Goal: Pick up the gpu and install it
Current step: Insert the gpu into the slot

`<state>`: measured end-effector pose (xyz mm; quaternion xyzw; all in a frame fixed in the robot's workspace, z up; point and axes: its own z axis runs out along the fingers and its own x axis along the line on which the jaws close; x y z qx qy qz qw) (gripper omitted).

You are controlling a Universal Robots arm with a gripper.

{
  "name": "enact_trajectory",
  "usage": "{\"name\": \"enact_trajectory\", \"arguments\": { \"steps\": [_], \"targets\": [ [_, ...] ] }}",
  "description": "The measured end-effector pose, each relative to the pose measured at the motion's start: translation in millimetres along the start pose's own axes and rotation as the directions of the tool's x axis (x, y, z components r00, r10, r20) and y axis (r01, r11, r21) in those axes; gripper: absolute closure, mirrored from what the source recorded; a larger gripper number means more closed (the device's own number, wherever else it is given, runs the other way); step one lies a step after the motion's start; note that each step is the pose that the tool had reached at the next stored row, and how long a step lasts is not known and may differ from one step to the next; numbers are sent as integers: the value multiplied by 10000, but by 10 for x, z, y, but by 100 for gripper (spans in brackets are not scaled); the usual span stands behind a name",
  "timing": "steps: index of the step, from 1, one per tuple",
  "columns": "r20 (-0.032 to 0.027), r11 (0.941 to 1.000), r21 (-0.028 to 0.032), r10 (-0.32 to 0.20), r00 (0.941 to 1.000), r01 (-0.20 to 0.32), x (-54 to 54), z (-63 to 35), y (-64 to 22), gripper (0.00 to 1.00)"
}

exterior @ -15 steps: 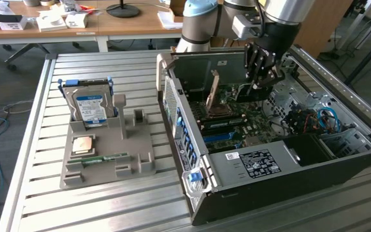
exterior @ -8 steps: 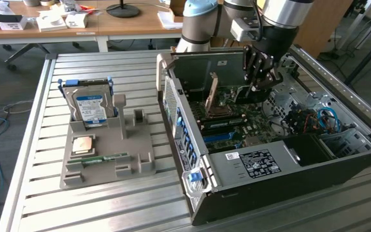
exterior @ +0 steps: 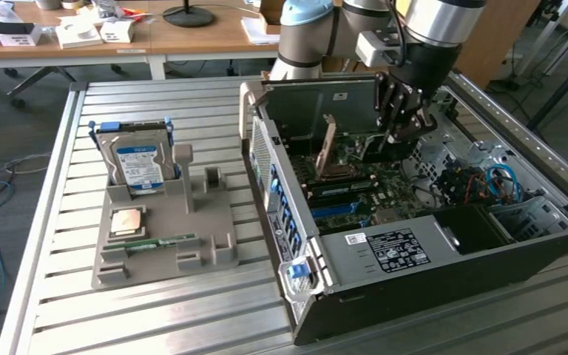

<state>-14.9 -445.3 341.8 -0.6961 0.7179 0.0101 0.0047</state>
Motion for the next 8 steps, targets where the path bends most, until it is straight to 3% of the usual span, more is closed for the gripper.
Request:
{"name": "enact_trajectory", "arguments": {
  "steps": [8],
  "targets": [
    [-1, 10000, 20, -5, 10000, 5, 4, 43, -1, 74]
  ]
}}
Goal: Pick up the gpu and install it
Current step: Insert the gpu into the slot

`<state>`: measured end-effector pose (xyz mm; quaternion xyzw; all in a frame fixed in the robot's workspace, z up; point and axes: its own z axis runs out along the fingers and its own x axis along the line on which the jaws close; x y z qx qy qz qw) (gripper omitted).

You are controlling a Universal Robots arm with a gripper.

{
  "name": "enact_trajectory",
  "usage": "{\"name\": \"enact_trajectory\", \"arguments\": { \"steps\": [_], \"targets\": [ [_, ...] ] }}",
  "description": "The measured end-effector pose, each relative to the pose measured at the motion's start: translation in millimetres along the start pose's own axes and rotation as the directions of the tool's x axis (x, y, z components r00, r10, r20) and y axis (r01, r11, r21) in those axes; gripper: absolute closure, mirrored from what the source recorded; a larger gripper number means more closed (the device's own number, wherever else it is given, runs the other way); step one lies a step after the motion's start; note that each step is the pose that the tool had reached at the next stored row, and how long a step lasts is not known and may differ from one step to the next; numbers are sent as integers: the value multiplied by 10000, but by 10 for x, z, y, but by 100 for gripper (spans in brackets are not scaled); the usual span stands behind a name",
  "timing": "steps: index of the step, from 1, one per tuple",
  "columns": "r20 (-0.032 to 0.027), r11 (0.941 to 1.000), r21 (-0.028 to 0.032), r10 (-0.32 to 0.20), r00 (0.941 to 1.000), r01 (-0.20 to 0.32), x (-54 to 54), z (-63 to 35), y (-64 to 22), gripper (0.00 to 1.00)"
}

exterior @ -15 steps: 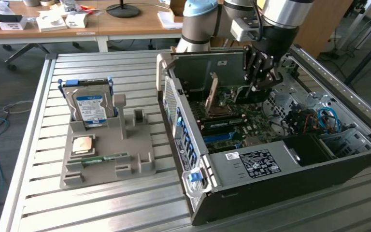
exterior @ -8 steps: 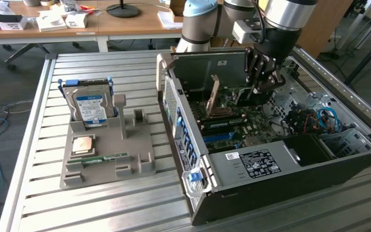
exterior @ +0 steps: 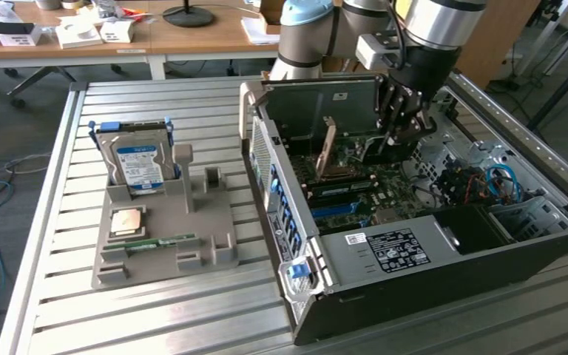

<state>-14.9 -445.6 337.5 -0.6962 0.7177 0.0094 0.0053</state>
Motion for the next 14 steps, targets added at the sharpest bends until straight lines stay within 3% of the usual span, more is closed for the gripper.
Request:
{"name": "enact_trajectory", "arguments": {
  "steps": [14],
  "targets": [
    [1, 9999, 79, -73, 10000, 73, 19, 173, 39, 74]
  ]
}}
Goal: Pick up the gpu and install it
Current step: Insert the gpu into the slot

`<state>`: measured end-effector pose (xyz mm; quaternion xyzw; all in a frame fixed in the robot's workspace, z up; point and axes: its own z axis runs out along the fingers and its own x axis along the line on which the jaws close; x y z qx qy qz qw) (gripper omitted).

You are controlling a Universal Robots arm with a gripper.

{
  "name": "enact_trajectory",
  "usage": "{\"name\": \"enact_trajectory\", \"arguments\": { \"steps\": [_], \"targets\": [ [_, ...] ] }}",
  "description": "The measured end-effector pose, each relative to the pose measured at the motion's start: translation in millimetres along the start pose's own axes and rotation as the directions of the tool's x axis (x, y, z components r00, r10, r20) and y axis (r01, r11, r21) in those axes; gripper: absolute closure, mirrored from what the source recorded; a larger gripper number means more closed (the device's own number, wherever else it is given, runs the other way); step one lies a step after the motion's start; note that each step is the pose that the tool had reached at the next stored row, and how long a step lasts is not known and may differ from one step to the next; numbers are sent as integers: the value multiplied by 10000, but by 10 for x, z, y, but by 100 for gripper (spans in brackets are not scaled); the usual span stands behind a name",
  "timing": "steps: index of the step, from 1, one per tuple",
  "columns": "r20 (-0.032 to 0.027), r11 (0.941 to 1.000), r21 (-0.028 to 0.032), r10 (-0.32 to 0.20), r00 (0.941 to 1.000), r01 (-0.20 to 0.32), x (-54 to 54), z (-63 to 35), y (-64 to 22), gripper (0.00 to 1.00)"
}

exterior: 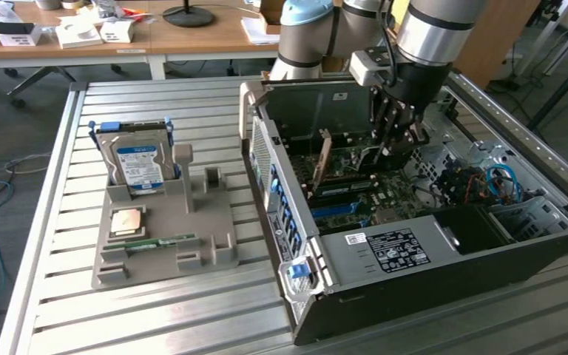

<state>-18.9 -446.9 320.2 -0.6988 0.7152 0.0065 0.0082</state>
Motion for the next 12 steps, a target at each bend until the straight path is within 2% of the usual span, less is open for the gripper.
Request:
{"name": "enact_trajectory", "arguments": {
  "steps": [3, 6, 12],
  "targets": [
    [0, 10000, 1, 2, 10000, -2, 0, 1, 8, 74],
    [3, 10000, 1, 2, 10000, -2, 1, 8, 52, 74],
    [2, 10000, 3, 1, 10000, -1, 4, 89, 85, 74]
  ]
}}
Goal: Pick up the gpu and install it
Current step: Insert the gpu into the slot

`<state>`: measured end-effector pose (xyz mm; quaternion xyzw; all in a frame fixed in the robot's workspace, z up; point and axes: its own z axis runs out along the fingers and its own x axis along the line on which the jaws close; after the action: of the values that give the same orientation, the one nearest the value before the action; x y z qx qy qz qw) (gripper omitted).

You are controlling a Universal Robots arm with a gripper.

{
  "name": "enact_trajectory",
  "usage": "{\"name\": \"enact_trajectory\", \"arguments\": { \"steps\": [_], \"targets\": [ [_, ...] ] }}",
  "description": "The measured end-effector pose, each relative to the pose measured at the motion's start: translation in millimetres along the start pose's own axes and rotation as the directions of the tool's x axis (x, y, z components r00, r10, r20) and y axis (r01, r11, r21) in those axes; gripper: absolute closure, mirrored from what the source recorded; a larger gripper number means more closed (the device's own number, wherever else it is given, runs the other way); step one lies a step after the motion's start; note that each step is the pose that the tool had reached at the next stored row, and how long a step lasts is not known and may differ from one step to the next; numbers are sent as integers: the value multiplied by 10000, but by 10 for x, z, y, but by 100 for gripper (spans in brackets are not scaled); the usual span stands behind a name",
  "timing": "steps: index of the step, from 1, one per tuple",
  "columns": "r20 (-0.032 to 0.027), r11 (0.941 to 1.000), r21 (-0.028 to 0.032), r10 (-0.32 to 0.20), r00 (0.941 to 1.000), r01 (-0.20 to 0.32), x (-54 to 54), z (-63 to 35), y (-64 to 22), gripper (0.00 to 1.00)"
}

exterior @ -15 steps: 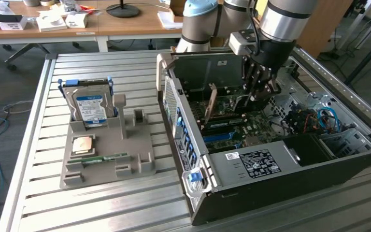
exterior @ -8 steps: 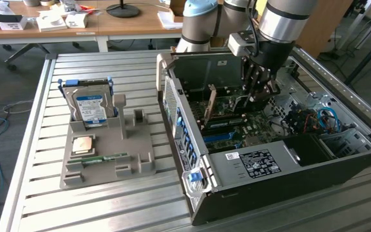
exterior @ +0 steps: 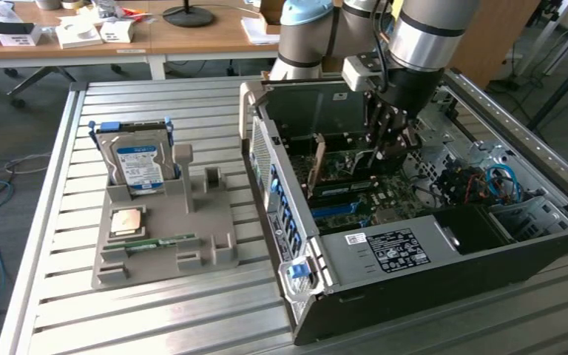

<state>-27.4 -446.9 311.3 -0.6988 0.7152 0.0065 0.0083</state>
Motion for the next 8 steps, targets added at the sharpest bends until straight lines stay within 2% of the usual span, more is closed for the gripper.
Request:
{"name": "enact_trajectory", "arguments": {
  "steps": [3, 8],
  "targets": [
    [1, 10000, 4, 0, 10000, 0, 1, 41, 8, 74],
    [-1, 10000, 4, -1, 10000, 1, 1, 45, 10, 74]
  ]
}}
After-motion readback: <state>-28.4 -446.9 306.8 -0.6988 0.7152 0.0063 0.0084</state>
